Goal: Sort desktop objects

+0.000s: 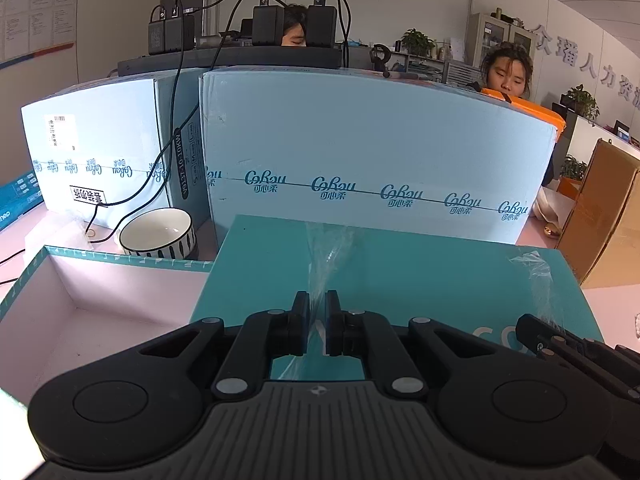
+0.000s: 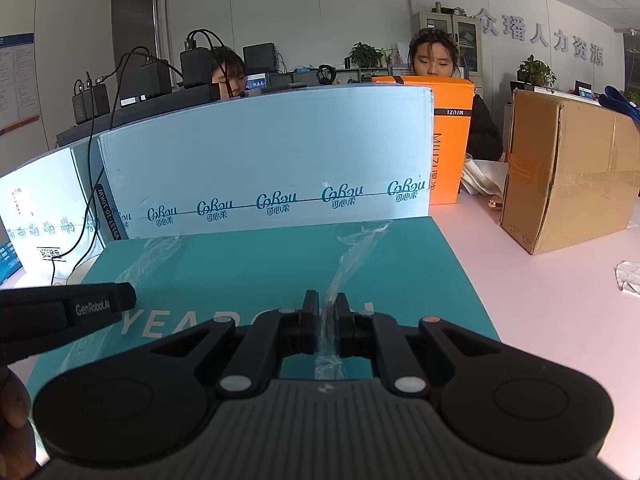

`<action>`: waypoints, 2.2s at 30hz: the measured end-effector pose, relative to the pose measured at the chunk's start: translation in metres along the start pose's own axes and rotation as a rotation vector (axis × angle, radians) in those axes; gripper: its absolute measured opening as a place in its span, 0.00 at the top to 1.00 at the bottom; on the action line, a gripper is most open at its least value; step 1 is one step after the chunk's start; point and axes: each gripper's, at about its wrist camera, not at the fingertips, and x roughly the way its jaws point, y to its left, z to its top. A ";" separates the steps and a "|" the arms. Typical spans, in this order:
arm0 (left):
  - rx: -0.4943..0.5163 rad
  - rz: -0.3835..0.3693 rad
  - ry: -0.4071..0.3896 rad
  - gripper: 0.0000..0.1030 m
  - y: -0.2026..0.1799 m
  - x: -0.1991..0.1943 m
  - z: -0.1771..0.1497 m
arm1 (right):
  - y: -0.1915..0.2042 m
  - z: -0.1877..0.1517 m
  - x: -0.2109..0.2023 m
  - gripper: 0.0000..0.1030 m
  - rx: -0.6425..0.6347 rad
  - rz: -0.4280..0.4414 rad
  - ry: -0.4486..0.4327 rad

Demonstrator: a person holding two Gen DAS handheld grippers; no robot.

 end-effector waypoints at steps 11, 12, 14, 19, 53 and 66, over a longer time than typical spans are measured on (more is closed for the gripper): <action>-0.021 0.038 0.008 0.96 0.014 0.007 0.004 | 0.014 0.003 0.011 0.90 -0.021 0.034 0.014; -0.022 0.040 0.008 0.96 0.015 0.007 0.004 | 0.015 0.003 0.012 0.90 -0.022 0.037 0.015; -0.023 0.045 0.009 0.96 0.017 0.008 0.004 | 0.018 0.004 0.014 0.90 -0.024 0.040 0.016; -0.031 0.057 0.016 0.96 0.025 0.010 0.005 | 0.025 0.005 0.018 0.90 -0.029 0.050 0.020; -0.100 0.149 0.011 0.96 0.106 0.009 0.013 | 0.102 0.002 0.029 0.90 -0.076 0.142 0.037; -0.119 0.169 0.018 0.96 0.140 0.012 0.014 | 0.132 0.003 0.031 0.90 -0.090 0.161 0.047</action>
